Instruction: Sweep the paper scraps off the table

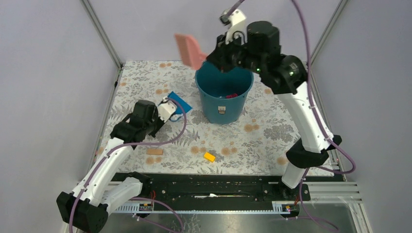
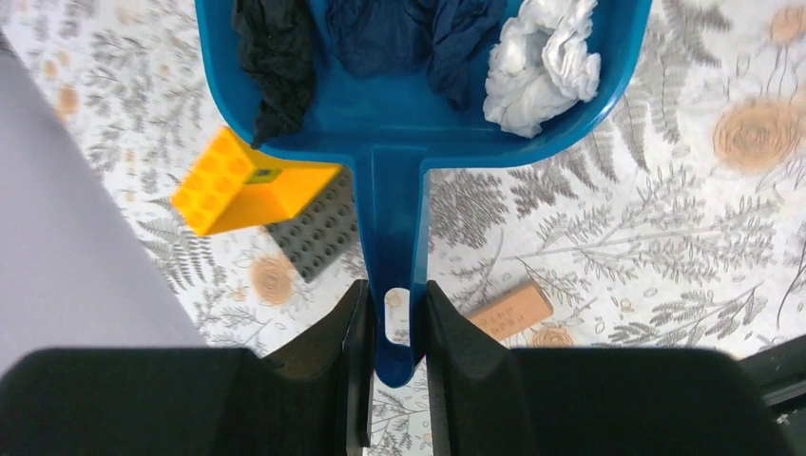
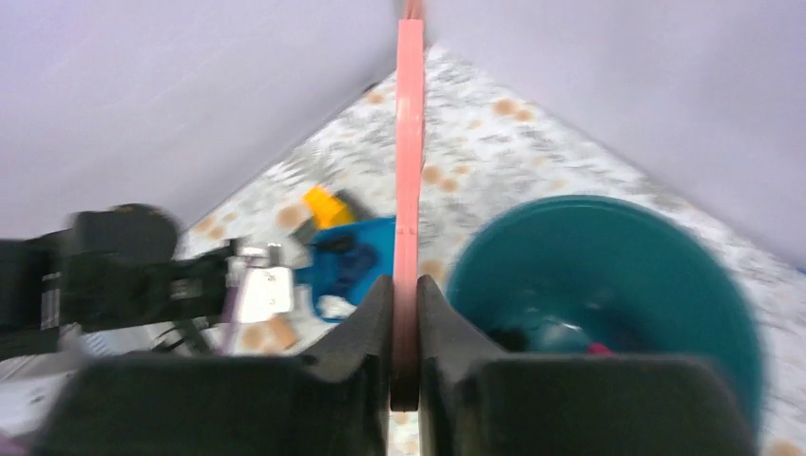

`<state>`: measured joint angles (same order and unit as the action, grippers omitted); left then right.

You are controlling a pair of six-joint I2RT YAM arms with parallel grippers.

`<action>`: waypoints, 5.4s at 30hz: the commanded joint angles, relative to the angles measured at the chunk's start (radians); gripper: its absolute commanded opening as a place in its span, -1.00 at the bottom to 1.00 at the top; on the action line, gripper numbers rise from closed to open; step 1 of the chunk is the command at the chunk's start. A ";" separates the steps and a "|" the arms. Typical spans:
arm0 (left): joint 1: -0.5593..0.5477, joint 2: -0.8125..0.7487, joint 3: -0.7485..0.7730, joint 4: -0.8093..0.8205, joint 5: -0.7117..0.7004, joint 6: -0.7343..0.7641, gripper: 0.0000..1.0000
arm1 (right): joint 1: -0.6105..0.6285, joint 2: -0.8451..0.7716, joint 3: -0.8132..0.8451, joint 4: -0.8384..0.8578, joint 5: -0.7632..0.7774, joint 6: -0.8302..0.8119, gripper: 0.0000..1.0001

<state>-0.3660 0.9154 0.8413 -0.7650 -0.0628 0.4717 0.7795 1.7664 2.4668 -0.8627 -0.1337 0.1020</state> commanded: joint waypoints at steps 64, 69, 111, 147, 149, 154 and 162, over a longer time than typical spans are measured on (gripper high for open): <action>-0.369 0.554 0.513 0.909 -0.360 1.442 -1.00 | -0.602 -0.471 -1.090 0.325 0.470 -0.530 -1.00; -0.385 0.562 0.475 1.067 -0.388 1.436 -1.00 | -0.602 -0.476 -1.089 0.325 0.470 -0.530 -1.00; 0.000 0.518 0.827 -0.187 -0.282 -0.369 -1.00 | -0.543 -0.574 -1.325 0.160 0.274 -0.683 -1.00; 0.053 0.601 0.338 -0.238 0.305 -0.574 -0.18 | -0.129 -0.873 -1.759 0.160 0.274 -0.683 -1.00; 0.053 0.601 0.338 -0.238 0.320 -0.576 -0.10 | -0.131 -0.869 -1.756 0.160 0.274 -0.683 -1.00; 0.053 0.590 0.336 -0.237 0.338 -0.581 0.05 | -0.130 -0.857 -1.725 0.284 0.268 -0.642 0.55; 0.053 0.558 0.341 -0.226 0.336 -0.572 0.15 | -0.131 -0.812 -1.593 0.182 0.137 -0.466 0.88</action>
<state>-0.3176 1.5139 1.1767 -1.0077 0.2447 -0.0994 0.6422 0.9581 0.8009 -0.6468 0.0814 -0.4610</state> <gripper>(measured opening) 0.567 0.926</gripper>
